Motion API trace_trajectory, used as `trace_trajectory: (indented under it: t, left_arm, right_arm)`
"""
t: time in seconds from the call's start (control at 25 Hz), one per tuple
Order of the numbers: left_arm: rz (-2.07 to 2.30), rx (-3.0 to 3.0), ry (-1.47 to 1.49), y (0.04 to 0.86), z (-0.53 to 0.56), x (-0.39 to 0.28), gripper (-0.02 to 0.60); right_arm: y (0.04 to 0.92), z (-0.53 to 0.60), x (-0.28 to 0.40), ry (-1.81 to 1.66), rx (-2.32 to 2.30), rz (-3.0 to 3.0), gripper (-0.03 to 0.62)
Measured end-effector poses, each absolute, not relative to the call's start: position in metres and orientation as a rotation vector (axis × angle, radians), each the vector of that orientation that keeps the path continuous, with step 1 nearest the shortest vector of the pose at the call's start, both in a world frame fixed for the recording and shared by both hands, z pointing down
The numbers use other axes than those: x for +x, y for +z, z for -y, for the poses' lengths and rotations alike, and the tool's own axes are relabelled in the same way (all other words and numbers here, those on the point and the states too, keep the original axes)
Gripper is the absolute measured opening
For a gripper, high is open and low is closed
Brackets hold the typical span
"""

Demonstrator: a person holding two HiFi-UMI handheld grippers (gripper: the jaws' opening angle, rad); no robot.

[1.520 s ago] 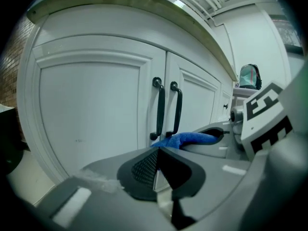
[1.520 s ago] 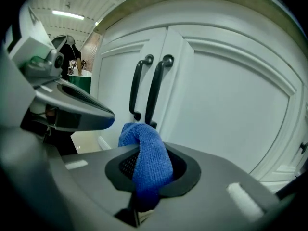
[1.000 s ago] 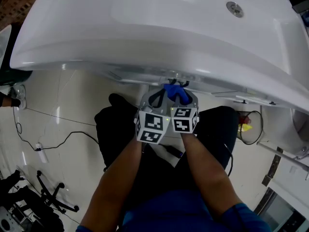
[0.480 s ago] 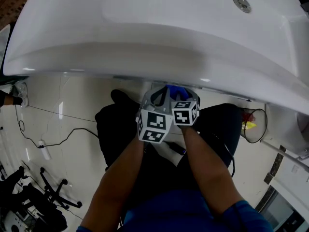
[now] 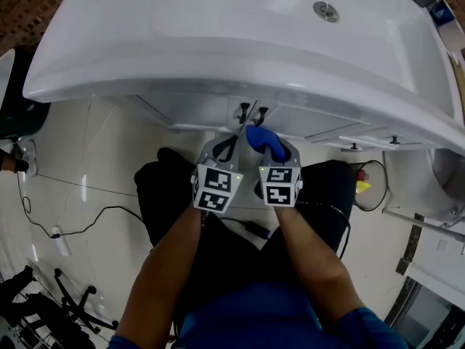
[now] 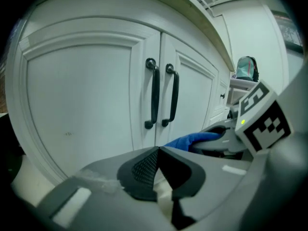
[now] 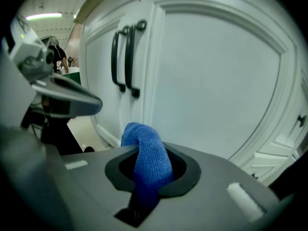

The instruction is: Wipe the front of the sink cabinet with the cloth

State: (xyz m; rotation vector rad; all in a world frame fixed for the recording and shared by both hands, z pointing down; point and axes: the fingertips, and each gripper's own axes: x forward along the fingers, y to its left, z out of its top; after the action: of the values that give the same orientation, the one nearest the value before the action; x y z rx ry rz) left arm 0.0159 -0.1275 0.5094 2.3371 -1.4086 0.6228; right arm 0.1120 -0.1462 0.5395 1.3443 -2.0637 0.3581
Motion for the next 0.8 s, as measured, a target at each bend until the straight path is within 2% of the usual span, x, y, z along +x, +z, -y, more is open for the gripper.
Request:
trace_trajectory:
  t: [0.36, 0.64, 0.8]
  left_arm:
    - [1.489, 2.582, 0.437, 0.416, 0.109, 0.055, 0.006]
    - [1.54, 2.527, 0.363, 0.417, 0.094, 0.05, 0.006]
    - [1.524, 2.519, 0.401, 0.427, 0.1, 0.055, 0.006]
  right_arm:
    - [0.409, 0.121, 0.133, 0.13, 1.525, 2.298, 0.058]
    - [0.322, 0.125, 0.14, -0.072, 1.646, 2.384, 0.058]
    - [0.3, 0.143, 0.134, -0.17, 1.644, 2.42, 0.057]
